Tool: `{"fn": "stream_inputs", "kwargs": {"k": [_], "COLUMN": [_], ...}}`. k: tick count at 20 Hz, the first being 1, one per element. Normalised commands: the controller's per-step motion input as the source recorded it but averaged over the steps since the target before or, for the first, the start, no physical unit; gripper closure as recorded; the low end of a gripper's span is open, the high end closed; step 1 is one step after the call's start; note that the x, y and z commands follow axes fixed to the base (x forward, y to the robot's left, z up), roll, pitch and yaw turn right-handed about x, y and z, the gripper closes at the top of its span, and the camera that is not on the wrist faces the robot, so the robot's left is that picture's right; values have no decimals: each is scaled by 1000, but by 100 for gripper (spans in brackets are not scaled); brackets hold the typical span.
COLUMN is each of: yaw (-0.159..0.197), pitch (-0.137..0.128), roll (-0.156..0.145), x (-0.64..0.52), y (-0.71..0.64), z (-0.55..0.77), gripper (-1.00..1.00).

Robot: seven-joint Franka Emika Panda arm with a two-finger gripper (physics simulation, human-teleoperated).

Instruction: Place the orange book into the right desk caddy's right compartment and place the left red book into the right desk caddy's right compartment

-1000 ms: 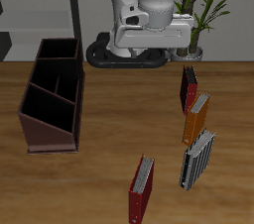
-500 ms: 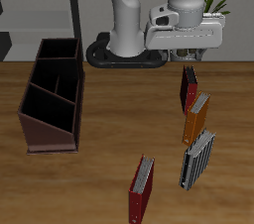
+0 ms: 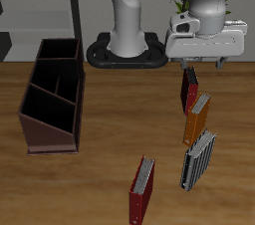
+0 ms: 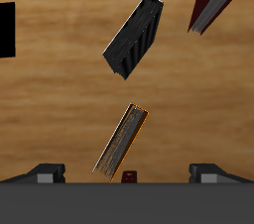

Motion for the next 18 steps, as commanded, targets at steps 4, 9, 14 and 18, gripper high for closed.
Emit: {"fn": "stream_inputs", "kwargs": {"k": [4,9,14,18], "yaw": [-51,-51,-46,-30], "pitch": [-3,-7,-23,-18], "roll": [26,-5,8,-11], "x": [241,115,14,-26], "y": [48,-57,-78,-48], "z": [-307,-264,-364,-235], "gripper": [-100,-100,-100,-100]}}
